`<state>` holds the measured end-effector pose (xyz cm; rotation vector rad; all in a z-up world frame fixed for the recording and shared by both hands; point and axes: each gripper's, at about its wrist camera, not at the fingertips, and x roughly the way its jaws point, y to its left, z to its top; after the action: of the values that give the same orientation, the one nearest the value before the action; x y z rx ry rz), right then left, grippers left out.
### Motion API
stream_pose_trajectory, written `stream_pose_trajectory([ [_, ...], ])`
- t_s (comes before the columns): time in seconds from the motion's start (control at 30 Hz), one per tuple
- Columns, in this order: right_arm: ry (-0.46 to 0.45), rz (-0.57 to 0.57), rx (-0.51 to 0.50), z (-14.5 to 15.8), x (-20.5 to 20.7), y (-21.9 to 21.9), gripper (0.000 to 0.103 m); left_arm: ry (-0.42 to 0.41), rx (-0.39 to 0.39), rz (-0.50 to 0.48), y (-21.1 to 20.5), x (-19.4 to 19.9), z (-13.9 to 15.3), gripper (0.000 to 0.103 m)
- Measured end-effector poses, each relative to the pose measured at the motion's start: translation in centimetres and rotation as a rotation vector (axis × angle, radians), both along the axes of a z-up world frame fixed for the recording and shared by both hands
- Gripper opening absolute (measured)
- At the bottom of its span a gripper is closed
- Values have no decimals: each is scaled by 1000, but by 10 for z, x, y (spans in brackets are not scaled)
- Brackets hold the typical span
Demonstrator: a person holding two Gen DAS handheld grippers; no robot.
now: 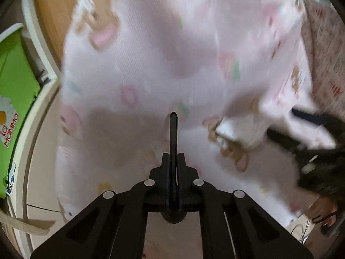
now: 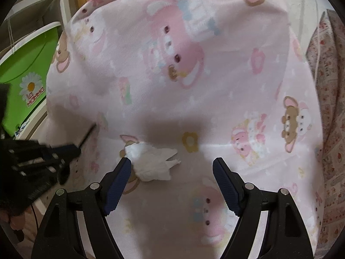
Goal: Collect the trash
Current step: 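Grasp the white tissue with the right tool while the left tool holds the spoon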
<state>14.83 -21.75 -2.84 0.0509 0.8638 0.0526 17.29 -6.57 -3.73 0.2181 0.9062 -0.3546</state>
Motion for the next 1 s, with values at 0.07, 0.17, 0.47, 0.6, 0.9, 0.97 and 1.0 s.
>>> stream_pose_trajectory([
  [0.07,33,36,17,-6,5,6,82,-48,-52,21,7,-6,13,6],
  [0.17,63,57,3,-14,11,14,82,-99,-130,81,20,-9,29,6],
  [0.47,83,35,-67,-30,27,28,82,-94,-122,131,33,0,31,6],
  [0.6,73,13,-78,-32,30,29,82,-92,-116,131,31,-3,28,6],
  [0.9,77,92,-96,-37,28,44,34,-91,-116,142,32,-3,27,6],
  [0.97,65,102,-95,-37,25,45,21,-91,-117,143,33,-3,27,6],
  [1.0,57,112,-90,-35,23,45,19,-91,-118,145,34,-3,27,6],
])
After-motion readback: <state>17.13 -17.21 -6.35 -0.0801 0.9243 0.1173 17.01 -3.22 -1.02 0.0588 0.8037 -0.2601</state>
